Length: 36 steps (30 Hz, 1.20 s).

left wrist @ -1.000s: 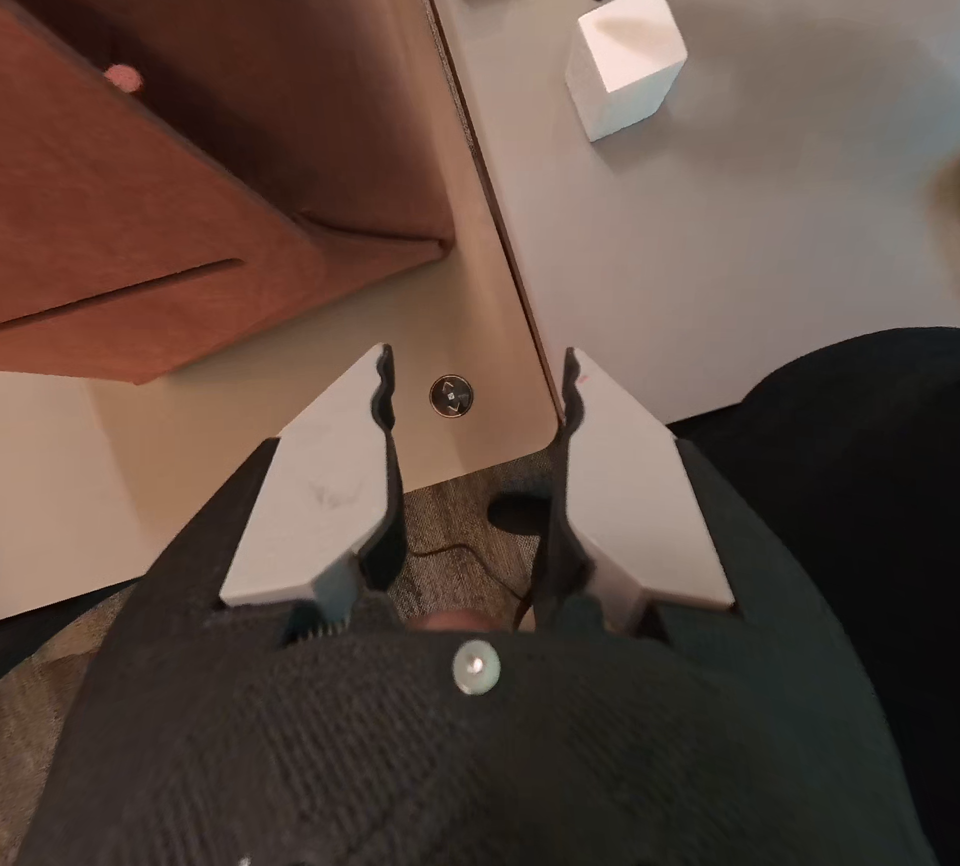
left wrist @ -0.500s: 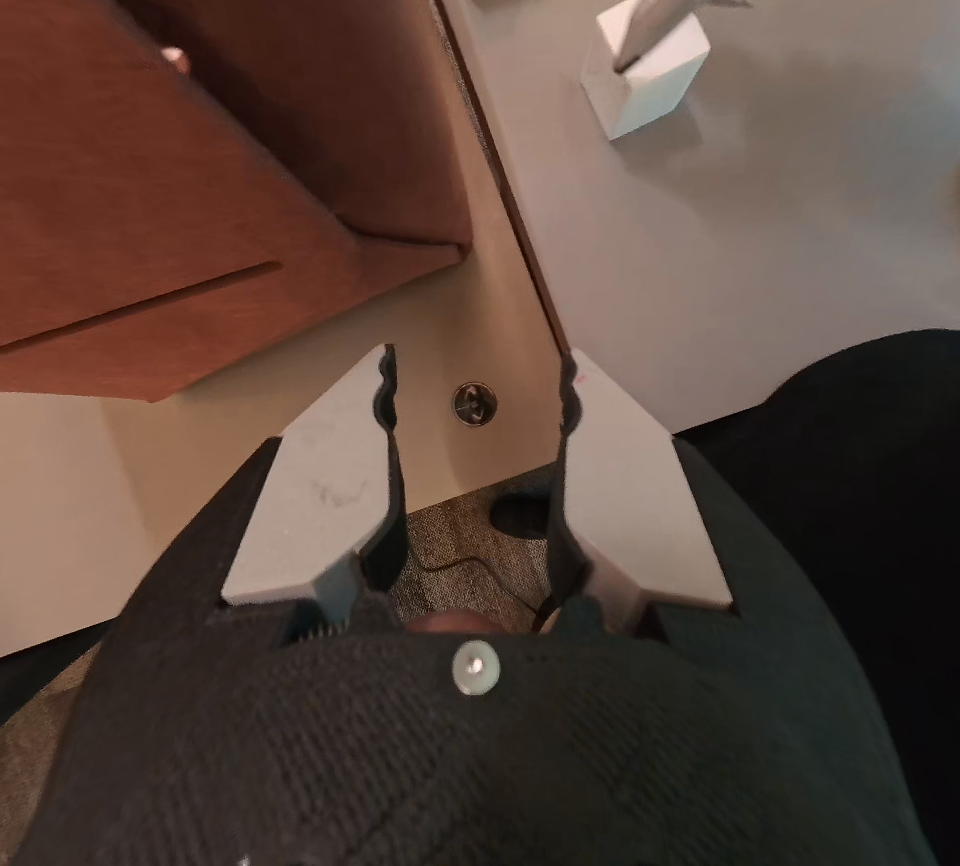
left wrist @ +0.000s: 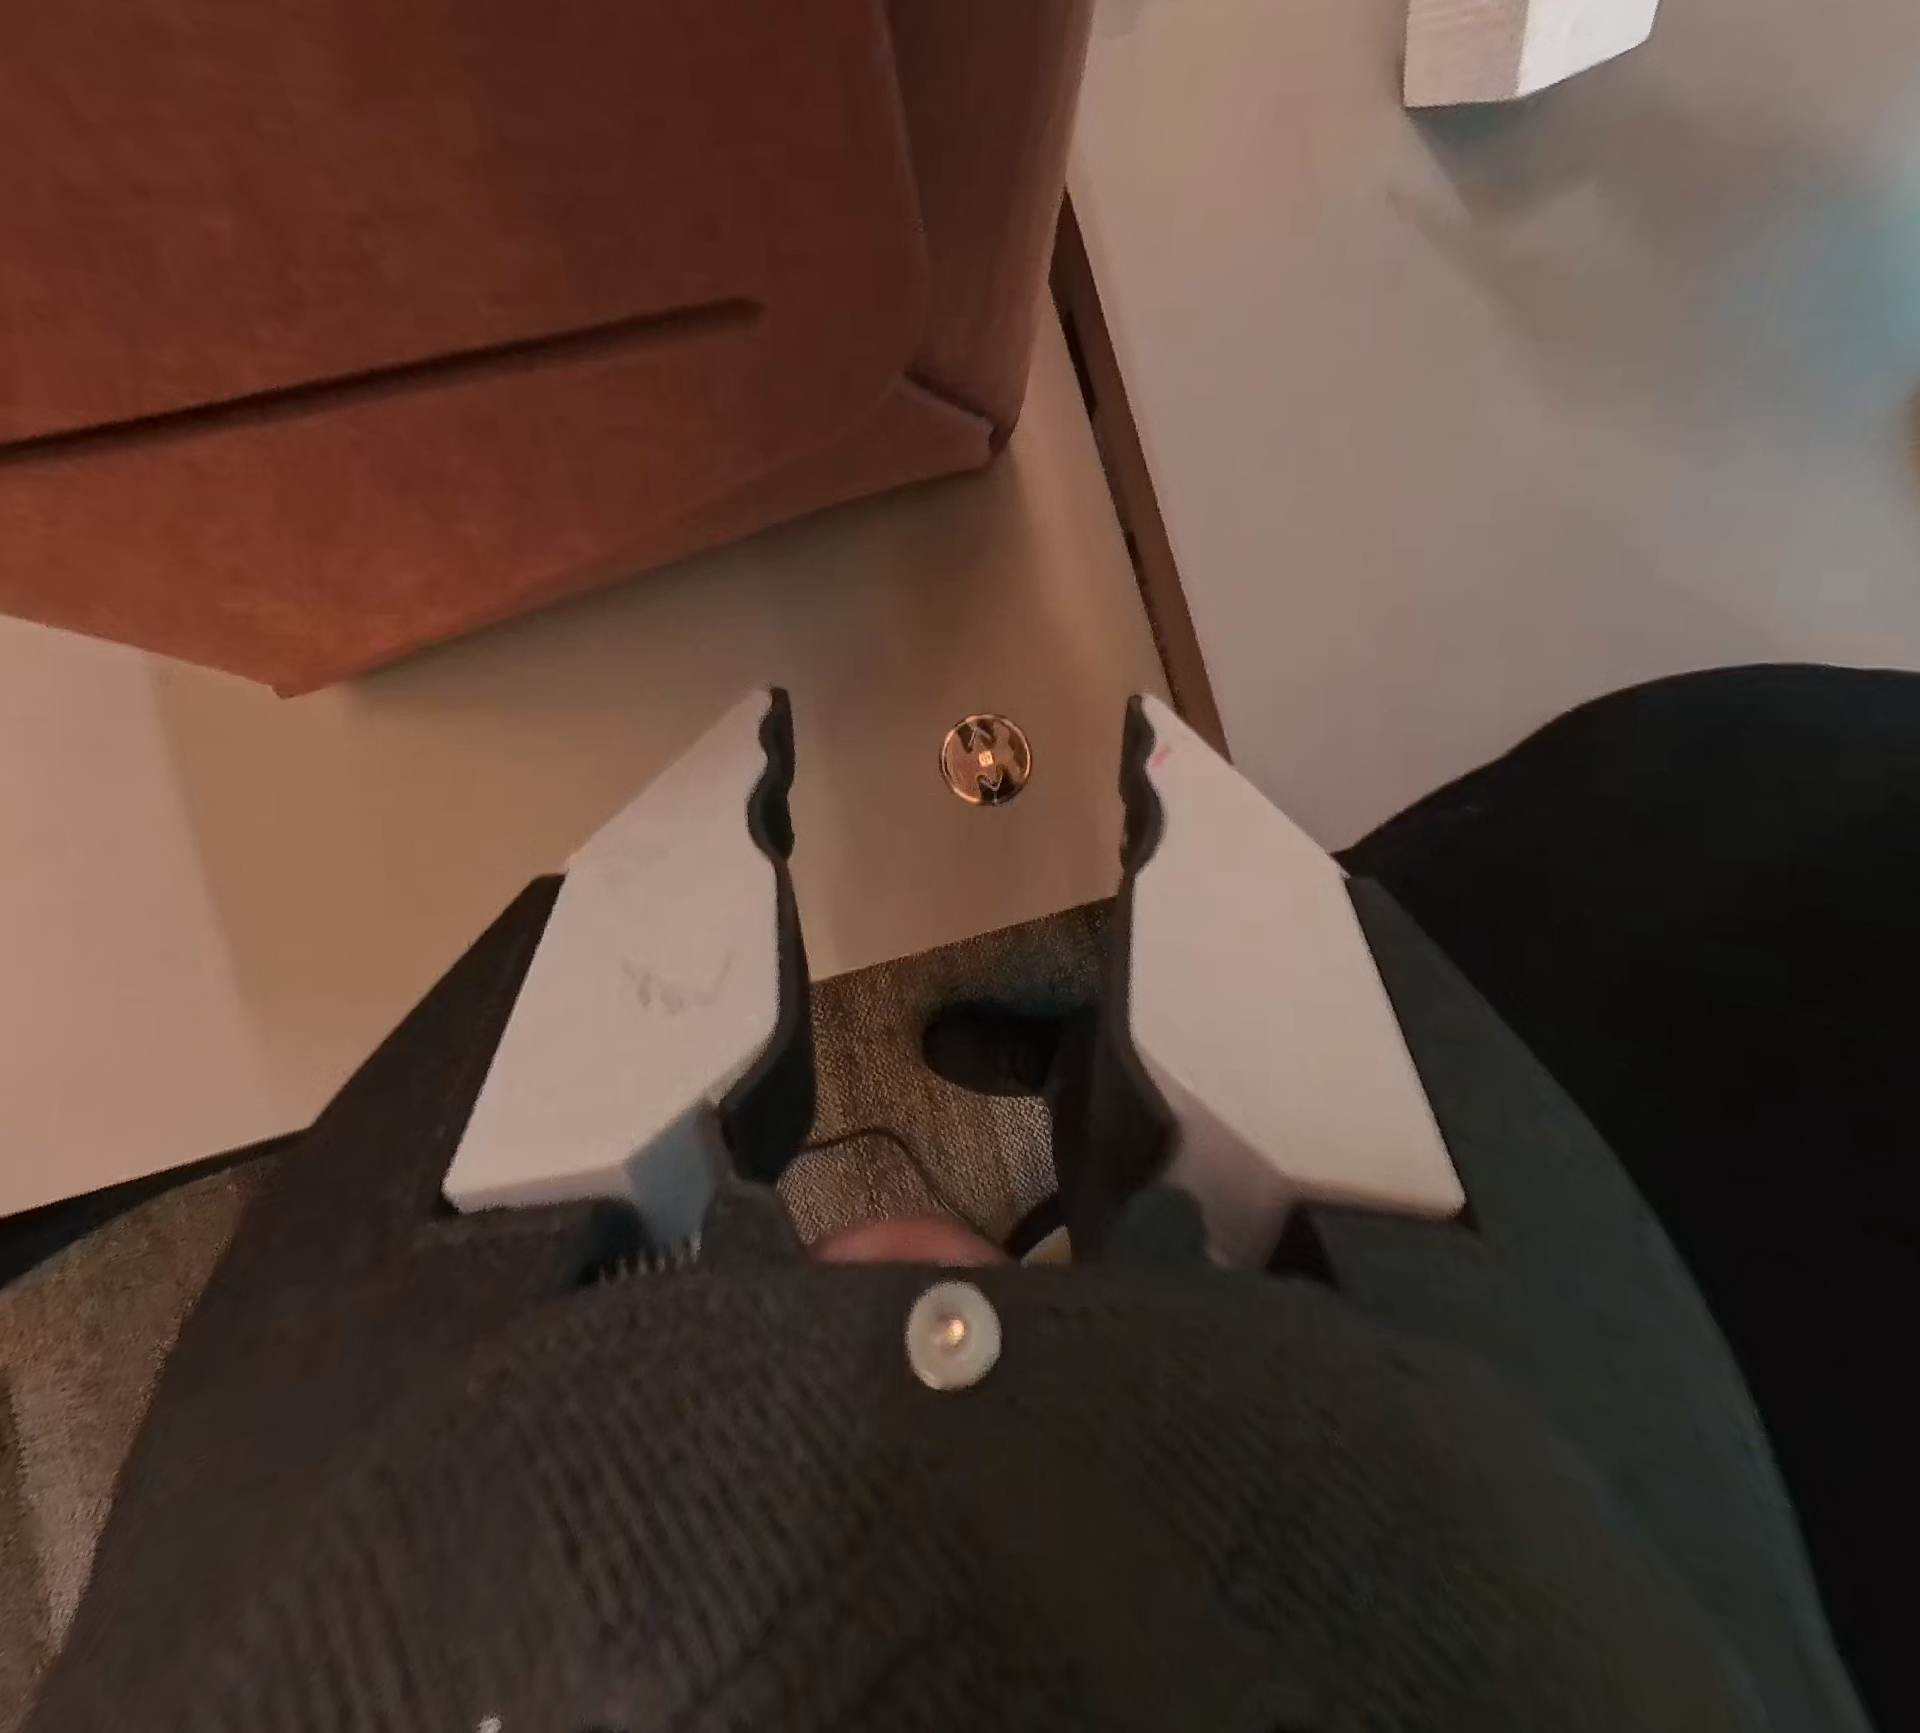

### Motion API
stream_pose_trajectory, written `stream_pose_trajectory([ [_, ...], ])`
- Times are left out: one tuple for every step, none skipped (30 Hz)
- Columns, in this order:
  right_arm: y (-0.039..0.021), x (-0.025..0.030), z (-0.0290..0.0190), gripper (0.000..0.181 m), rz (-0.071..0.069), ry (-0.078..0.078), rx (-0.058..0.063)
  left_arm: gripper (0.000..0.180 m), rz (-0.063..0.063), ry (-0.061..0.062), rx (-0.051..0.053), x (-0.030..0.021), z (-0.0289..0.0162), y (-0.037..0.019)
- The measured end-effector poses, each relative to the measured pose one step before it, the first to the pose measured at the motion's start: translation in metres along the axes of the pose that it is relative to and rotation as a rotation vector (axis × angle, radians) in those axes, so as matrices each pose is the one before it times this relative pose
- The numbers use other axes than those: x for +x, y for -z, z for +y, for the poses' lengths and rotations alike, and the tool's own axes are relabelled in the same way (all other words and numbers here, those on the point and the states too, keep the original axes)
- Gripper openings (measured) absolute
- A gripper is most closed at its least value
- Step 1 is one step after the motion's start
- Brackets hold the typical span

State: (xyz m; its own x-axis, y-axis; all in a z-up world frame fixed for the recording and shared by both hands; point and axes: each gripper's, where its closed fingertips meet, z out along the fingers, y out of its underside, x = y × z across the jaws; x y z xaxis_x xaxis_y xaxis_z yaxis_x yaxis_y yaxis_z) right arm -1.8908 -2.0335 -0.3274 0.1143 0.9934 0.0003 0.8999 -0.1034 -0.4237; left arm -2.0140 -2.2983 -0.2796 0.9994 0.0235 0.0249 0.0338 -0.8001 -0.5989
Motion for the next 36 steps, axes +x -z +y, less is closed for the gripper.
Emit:
stream_pose_trajectory([
  [-0.00400,0.00691,-0.01178,0.067,0.0101,-0.0016,0.0106,0.061,-0.0045,0.0073,-0.0045,-0.00105,0.00206,0.00104],
  [-0.00551,0.00683,-0.01208,0.069,0.0135,0.0088,0.0100,0.061,-0.0042,0.0066,-0.0025,-0.00086,0.00143,0.00137],
  [-0.00713,0.00632,-0.01090,0.070,0.0112,0.0148,0.0031,0.061,-0.0036,0.0056,-0.0002,-0.00054,0.00068,0.00163],
  [-0.00866,0.00667,-0.00846,0.072,0.0147,0.0181,-0.0099,0.061,-0.0053,0.0036,0.0012,-0.00053,0.00016,0.00165],
  [-0.00939,0.00626,-0.00664,0.076,0.0151,0.0232,-0.0173,0.061,-0.0079,0.0031,0.0003,-0.00092,0.00018,0.00152],
  [-0.00938,0.00422,-0.00497,0.078,0.0078,0.0304,-0.0203,0.061,-0.0074,0.0049,-0.0024,-0.00072,0.00048,0.00115],
  [-0.00880,0.00345,-0.00302,0.078,0.0067,0.0344,-0.0233,0.061,-0.0068,0.0083,-0.0032,-0.00058,0.00035,0.00102],
  [-0.00803,0.00353,-0.00136,0.078,0.0098,0.0337,-0.0232,0.061,-0.0050,0.0106,-0.0021,-0.00016,0.00009,0.00075],
  [-0.00701,0.00138,-0.00001,0.076,0.0003,0.0304,-0.0198,0.061,-0.0042,0.0115,-0.0011,0.00011,0.00002,0.00060],
  [-0.00531,-0.00123,0.00108,0.065,-0.0134,0.0247,-0.0148,0.061,-0.0046,0.0109,-0.0010,0.00042,-0.00005,0.00054],
  [-0.00270,-0.00090,0.00123,0.055,-0.0065,0.0177,-0.0083,0.061,-0.0051,0.0087,-0.0003,0.00060,-0.00011,0.00038],
  [0.00099,-0.00005,-0.00026,0.055,0.0015,0.0076,0.0044,0.060,-0.0048,0.0062,-0.0005,0.00077,-0.00007,0.00027],
  [0.00327,-0.00140,-0.00037,0.055,-0.0061,-0.0073,0.0092,0.060,-0.0046,0.0044,-0.0006,0.00099,0.00009,0.00000],
  [0.00576,-0.00264,-0.00201,0.055,-0.0113,-0.0163,0.0275,0.059,-0.0003,0.0026,-0.0014,0.00184,0.00043,-0.00016],
  [0.00785,-0.00147,-0.00286,0.055,-0.0021,-0.0188,0.0391,0.059,0.0035,0.0018,-0.0045,0.00235,0.00096,-0.00060],
  [0.00918,0.00072,-0.00223,0.055,0.0115,-0.0201,0.0390,0.059,0.0054,0.0008,-0.0063,0.00255,0.00134,-0.00100],
  [0.00941,0.00134,-0.00055,0.055,0.0110,-0.0228,0.0320,0.059,0.0066,-0.0012,-0.0055,0.00279,0.00112,-0.00103],
  [0.00874,0.00173,0.00117,0.055,0.0081,-0.0242,0.0227,0.059,0.0074,-0.0036,-0.0042,0.00282,0.00089,-0.00105],
  [0.00766,0.00395,0.00324,0.055,0.0178,-0.0207,0.0128,0.059,0.0067,-0.0058,-0.0033,0.00260,0.00053,-0.00117],
  [0.00618,0.00634,0.00573,0.055,0.0291,-0.0132,-0.0007,0.059,0.0074,-0.0074,-0.0029,0.00239,0.00018,-0.00102],
  [0.00405,0.00723,0.00852,0.055,0.0288,-0.0074,-0.0151,0.058,0.0078,-0.0083,-0.0027,0.00230,-0.00007,-0.00094],
  [0.00159,0.00674,0.01048,0.055,0.0228,-0.0075,-0.0249,0.058,0.0070,-0.0087,-0.0013,0.00188,-0.00068,-0.00070],
  [-0.00047,0.00593,0.01167,0.055,0.0183,-0.0117,-0.0290,0.058,0.0058,-0.0090,0.0016,0.00158,-0.00123,-0.00039],
  [-0.00231,0.00374,0.01222,0.055,0.0084,-0.0144,-0.0330,0.058,0.0054,-0.0086,0.0022,0.00124,-0.00124,-0.00024],
  [-0.00384,-0.00017,0.01232,0.055,-0.0099,-0.0134,-0.0363,0.058,0.0041,-0.0072,0.0016,0.00096,-0.00124,-0.00013],
  [-0.00494,-0.00262,0.01119,0.055,-0.0173,-0.0081,-0.0342,0.058,0.0030,-0.0055,0.0033,0.00060,-0.00123,0.00006],
  [-0.00459,-0.00218,0.00861,0.055,-0.0072,0.0000,-0.0225,0.058,0.0038,-0.0034,0.0042,0.00065,-0.00119,0.00024],
  [-0.00381,-0.00247,0.00633,0.055,-0.0036,0.0060,-0.0116,0.058,0.0029,-0.0016,0.0031,0.00061,-0.00062,0.00025],
  [-0.00301,-0.00281,0.00532,0.055,-0.0052,0.0046,-0.0113,0.058,0.0016,-0.0010,0.0025,0.00035,-0.00004,0.00028],
  [-0.00225,-0.00197,0.00458,0.056,-0.0025,-0.0027,-0.0121,0.058,0.0006,0.0000,0.0015,0.00025,0.00032,0.00038],
  [-0.00109,-0.00201,0.00303,0.060,-0.0053,-0.0080,-0.0073,0.058,0.0003,0.0010,0.0009,0.00027,0.00078,0.00057],
  [0.00019,-0.00171,0.00014,0.064,-0.0059,-0.0103,0.0068,0.058,-0.0011,0.0023,0.0019,-0.00005,0.00103,0.00079],
  [0.00132,-0.00140,-0.00204,0.064,-0.0065,-0.0099,0.0175,0.058,-0.0018,0.0037,0.0023,-0.00007,0.00117,0.00103],
  [0.00153,-0.00114,-0.00313,0.064,-0.0087,-0.0096,0.0190,0.058,-0.0025,0.0043,0.0024,-0.00045,0.00149,0.00104],
  [0.00081,-0.00014,-0.00265,0.064,-0.0058,-0.0101,0.0118,0.058,-0.0030,0.0054,0.0015,-0.00067,0.00171,0.00094],
  [-0.00065,0.00070,-0.00110,0.064,-0.0025,-0.0084,-0.0012,0.058,-0.0018,0.0071,-0.0004,-0.00069,0.00196,0.00072],
])
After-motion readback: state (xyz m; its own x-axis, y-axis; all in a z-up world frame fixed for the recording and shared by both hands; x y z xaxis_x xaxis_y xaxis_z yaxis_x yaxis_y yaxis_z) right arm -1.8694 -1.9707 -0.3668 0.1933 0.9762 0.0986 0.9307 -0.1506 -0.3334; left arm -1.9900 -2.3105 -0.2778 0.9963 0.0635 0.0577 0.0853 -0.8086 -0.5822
